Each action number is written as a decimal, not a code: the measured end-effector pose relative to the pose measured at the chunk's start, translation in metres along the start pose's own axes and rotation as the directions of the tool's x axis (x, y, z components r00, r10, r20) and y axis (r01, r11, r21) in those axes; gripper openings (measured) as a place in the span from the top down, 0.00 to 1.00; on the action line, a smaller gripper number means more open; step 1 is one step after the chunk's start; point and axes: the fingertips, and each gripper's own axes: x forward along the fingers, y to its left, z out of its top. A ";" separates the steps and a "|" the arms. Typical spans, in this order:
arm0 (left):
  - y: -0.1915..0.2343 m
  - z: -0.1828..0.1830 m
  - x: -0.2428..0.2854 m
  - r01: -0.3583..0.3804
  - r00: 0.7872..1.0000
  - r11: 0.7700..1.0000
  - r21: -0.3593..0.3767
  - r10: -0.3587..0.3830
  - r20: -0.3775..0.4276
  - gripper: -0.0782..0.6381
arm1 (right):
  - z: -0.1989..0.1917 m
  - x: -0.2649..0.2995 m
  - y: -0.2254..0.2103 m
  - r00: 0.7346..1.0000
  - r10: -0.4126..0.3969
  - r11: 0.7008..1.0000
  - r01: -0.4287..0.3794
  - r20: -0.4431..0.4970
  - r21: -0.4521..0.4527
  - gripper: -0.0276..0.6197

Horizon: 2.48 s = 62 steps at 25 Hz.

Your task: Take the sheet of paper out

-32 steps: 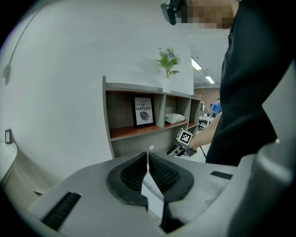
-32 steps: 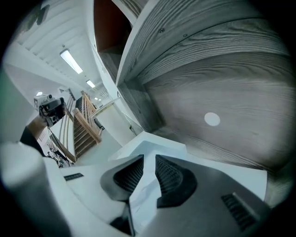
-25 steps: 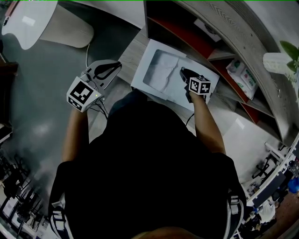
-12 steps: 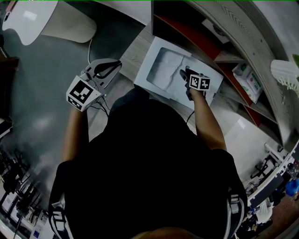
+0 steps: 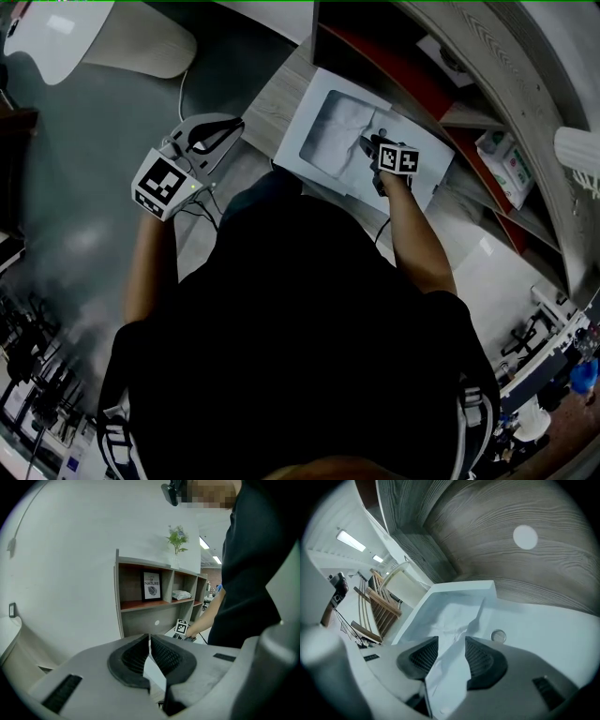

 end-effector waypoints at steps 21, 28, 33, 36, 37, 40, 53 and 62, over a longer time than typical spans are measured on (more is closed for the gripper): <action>0.012 -0.019 -0.009 -0.014 1.000 1.000 -0.026 0.013 -0.013 0.85 | -0.011 0.042 0.002 0.999 0.007 1.000 -0.006 -0.052 0.031 0.66; 0.017 -0.023 -0.015 -0.023 1.000 0.999 -0.033 0.022 -0.015 0.85 | -0.007 0.048 0.003 0.999 0.013 0.996 -0.010 -0.039 0.087 0.66; 0.018 -0.025 -0.016 -0.023 1.000 0.999 -0.035 0.023 -0.013 0.85 | -0.006 0.049 -0.001 1.000 -0.001 0.989 0.003 -0.011 0.146 0.67; 0.018 -0.025 -0.016 -0.024 1.000 0.999 -0.034 0.023 -0.013 0.85 | -0.006 0.048 -0.001 1.000 -0.019 0.988 0.019 -0.001 0.152 0.67; 0.017 -0.026 -0.015 -0.023 1.000 0.999 -0.035 0.023 -0.012 0.85 | -0.007 0.048 0.000 1.000 -0.019 0.988 0.019 -0.001 0.151 0.67; 0.015 -0.027 -0.014 -0.020 1.000 0.999 -0.038 0.019 -0.012 0.85 | -0.008 0.049 0.001 1.000 -0.004 0.986 0.003 0.004 0.164 0.67; 0.017 -0.034 -0.022 -0.018 1.000 0.999 -0.045 0.017 -0.024 0.85 | 0.000 0.062 0.009 1.000 0.016 0.980 -0.015 -0.001 0.198 0.77; 0.015 -0.033 -0.021 -0.014 1.000 0.999 -0.037 0.013 -0.022 0.85 | -0.001 0.066 0.013 1.000 0.006 0.983 -0.003 -0.015 0.181 0.90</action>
